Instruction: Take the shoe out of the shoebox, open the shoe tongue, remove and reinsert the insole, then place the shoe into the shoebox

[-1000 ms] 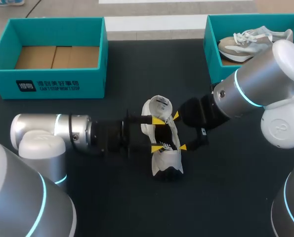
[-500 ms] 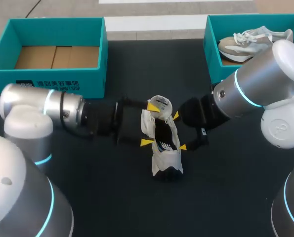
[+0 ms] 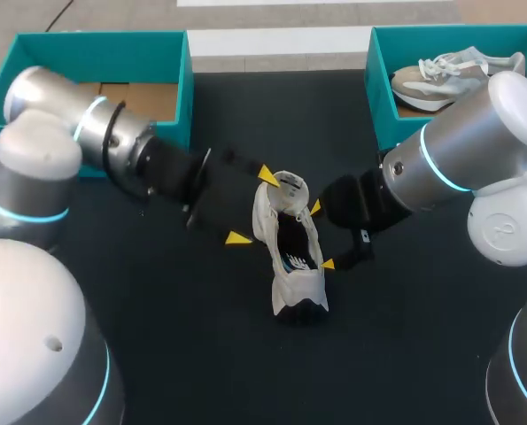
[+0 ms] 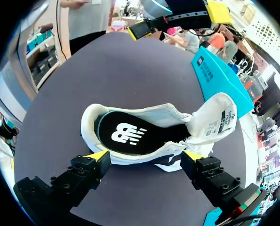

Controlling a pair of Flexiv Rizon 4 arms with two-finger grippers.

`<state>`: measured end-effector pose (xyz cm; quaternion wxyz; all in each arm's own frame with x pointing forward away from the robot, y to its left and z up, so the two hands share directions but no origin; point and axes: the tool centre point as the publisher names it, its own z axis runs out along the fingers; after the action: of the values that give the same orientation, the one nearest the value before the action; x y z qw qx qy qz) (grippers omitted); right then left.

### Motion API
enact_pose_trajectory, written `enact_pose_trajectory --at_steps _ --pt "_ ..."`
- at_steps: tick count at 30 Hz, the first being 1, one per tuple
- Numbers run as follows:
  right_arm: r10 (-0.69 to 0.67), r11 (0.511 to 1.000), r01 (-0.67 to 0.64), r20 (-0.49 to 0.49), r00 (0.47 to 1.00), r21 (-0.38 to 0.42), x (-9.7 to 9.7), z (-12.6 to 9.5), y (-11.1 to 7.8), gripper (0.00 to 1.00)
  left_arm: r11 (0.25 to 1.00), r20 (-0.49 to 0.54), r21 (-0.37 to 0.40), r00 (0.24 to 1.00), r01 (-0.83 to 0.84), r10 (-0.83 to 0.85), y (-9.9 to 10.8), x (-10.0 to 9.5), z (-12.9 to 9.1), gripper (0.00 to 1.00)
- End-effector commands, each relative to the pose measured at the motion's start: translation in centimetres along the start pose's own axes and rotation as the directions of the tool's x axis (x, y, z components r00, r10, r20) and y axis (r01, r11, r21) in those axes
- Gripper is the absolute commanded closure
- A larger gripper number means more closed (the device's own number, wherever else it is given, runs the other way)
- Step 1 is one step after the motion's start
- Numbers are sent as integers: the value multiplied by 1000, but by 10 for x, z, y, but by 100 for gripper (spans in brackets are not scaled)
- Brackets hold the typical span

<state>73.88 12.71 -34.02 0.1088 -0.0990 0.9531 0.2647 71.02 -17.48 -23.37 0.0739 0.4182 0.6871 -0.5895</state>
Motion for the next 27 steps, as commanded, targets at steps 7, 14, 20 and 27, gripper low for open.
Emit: enact_pose_trajectory --at_steps 7,14,20,27 --pt "1 1000 -1 2 1000 3 1 1 1 0 1000 -139 6 990 2 -1 4 -4 0 0" --pt "68 998 -69 24 997 12 -3 -21 -18 0 1000 -139 6 990 2 -1 4 -4 0 0" --pt "86 995 -87 14 996 47 2 -55 -33 0 999 -252 -14 967 -52 47 0 -11 -1 0" --pt "68 995 -63 -59 996 81 6 -89 -46 0 992 -416 -85 908 -97 53 15 -20 -9 0"
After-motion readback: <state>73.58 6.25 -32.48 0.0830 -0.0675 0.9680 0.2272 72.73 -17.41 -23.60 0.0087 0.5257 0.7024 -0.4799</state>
